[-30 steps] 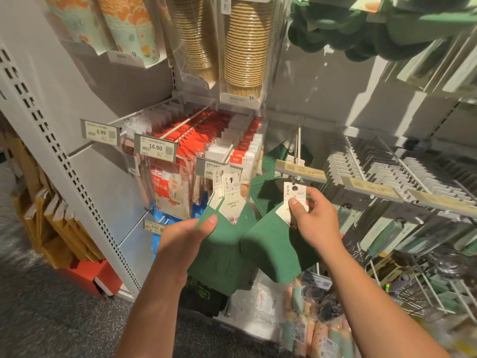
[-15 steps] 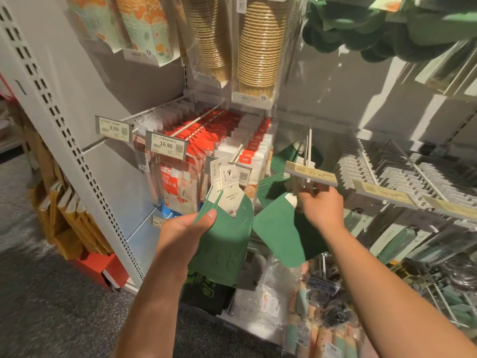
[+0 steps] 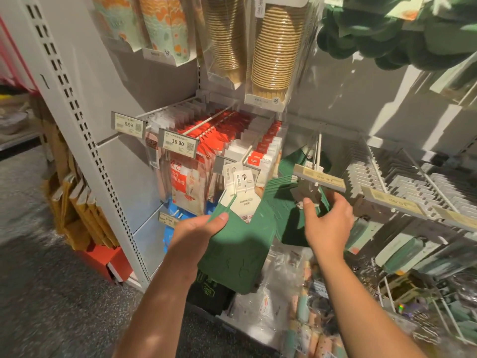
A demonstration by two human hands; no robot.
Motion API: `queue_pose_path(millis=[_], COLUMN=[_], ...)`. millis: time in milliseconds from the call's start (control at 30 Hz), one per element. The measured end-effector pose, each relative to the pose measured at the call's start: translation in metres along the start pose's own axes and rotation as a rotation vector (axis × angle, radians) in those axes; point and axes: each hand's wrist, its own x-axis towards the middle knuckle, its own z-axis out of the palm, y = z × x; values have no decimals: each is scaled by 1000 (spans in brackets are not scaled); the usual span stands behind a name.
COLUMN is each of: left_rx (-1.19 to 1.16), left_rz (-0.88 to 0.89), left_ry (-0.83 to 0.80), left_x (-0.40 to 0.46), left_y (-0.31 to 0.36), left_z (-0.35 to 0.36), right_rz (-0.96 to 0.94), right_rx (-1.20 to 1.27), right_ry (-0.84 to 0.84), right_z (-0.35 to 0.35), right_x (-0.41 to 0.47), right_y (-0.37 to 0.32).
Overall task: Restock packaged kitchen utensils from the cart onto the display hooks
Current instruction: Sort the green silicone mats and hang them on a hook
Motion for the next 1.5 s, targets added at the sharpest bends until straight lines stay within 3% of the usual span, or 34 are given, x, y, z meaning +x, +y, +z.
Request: queue_pose_path(millis=[67,200,433,1133,1500], left_rx=[-8,34,151,122,131], left_rz=[-9,25,105,71,10], left_ry=[8,31,-29,-111,43], left_x=[0,2,0,-1,6], left_y=[-2,-7,-11,-18,-18], left_z=[4,13,18,21,10], right_rz=[-46,-120,-163,-145,-118], right_rx=[98,281,352,569,369], right_ry=[14,-154,-358,-283,-152], right_z=[-4,-5,2,-6,-19], right_x=[-14,-27,-35,-51,-15], right_y=[-2,-14,-21,-2,20])
